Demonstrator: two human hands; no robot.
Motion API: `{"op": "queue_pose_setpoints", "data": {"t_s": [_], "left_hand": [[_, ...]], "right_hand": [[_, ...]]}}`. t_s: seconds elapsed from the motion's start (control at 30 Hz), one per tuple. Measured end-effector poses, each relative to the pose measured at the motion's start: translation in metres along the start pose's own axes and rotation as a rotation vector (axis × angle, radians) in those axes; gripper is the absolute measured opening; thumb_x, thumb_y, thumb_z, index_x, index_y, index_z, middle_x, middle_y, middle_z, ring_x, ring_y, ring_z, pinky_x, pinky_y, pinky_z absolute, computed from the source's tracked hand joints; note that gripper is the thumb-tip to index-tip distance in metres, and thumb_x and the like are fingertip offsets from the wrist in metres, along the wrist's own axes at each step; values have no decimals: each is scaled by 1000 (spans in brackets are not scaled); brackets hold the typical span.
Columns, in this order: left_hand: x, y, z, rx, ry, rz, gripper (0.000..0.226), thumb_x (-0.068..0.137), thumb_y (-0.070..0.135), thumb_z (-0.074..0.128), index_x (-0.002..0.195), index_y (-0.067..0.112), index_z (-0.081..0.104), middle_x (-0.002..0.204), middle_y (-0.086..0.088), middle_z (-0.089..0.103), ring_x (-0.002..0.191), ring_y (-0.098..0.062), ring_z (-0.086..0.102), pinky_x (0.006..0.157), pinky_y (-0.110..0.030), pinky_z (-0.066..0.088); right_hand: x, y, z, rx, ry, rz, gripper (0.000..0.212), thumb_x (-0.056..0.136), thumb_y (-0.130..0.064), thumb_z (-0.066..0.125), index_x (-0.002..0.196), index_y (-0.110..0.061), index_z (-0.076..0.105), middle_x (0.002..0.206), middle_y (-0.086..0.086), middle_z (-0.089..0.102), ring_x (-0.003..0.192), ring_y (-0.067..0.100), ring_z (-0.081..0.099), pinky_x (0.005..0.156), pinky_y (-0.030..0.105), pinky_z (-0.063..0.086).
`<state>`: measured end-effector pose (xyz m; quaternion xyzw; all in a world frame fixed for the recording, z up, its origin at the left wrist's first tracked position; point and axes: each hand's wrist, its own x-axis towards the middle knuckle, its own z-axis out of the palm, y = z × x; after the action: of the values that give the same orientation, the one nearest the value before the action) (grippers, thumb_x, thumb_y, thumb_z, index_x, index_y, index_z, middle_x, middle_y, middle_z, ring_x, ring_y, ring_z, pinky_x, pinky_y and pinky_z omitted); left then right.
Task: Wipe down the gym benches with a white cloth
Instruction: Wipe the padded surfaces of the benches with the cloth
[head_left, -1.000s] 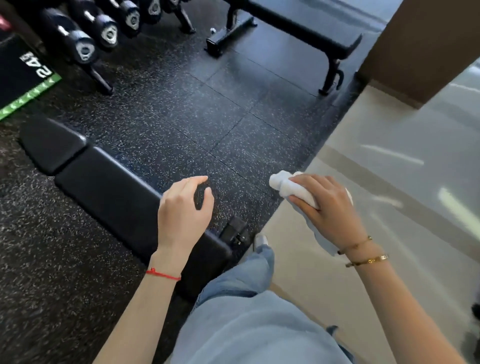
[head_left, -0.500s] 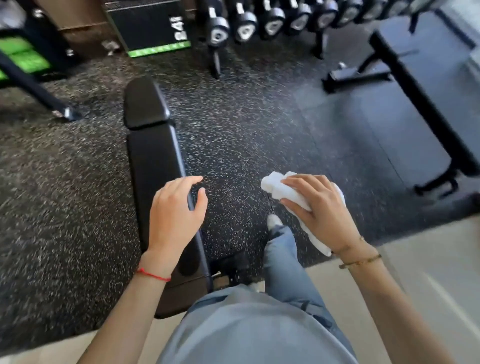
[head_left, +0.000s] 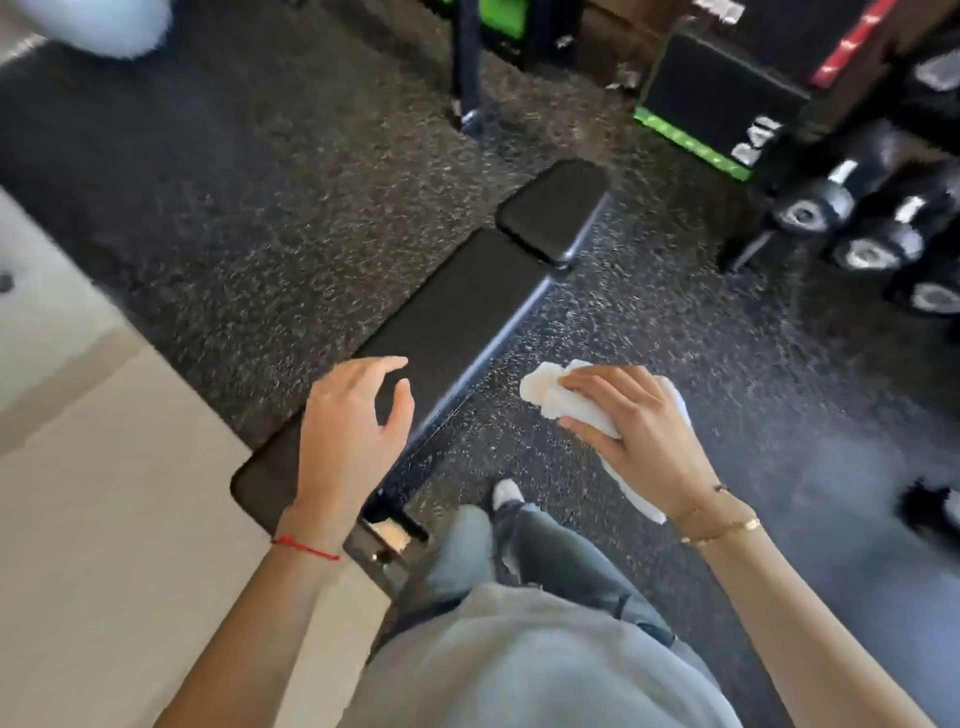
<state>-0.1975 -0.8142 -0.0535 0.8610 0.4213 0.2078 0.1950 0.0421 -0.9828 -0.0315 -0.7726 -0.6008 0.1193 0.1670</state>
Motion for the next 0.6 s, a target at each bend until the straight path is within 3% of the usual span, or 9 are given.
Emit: {"op": "queue_pose_setpoints", "data": {"t_s": [0.07,0.23,0.4,0.6], "left_hand": [[-8,1,6,27,32,-88,21,93,18,61,113,15,67,109,-1,70,102,-20,64,91,-38,51],[-32,-9,27,117,81,-259,20,92,15,60,110,10,69,107,-5,70,100,-25,65,90,-42,51],[-56,-38,60,152,102,-399,27,92,21,53,110,9,68,108,-8,69,101,-28,64,92,-46,50],[-94,-117,142,247,158,-484,24,92,20,55,111,12,68,109,-4,70,105,-24,63,95,-46,50]], "right_hand": [[22,14,5,29,-40,-104,42,95,-49,50,123,-20,63,124,-5,62,106,24,55,95,36,42],[68,29,39,69,-123,-375,41,94,-45,50,121,-17,65,121,-2,64,107,22,53,96,30,35],[103,30,89,68,-228,-579,38,91,-40,60,121,-19,67,124,-1,64,110,26,56,99,37,37],[138,33,196,22,-350,-784,44,95,-45,44,122,-19,67,126,-2,64,111,26,58,98,43,45]]}}
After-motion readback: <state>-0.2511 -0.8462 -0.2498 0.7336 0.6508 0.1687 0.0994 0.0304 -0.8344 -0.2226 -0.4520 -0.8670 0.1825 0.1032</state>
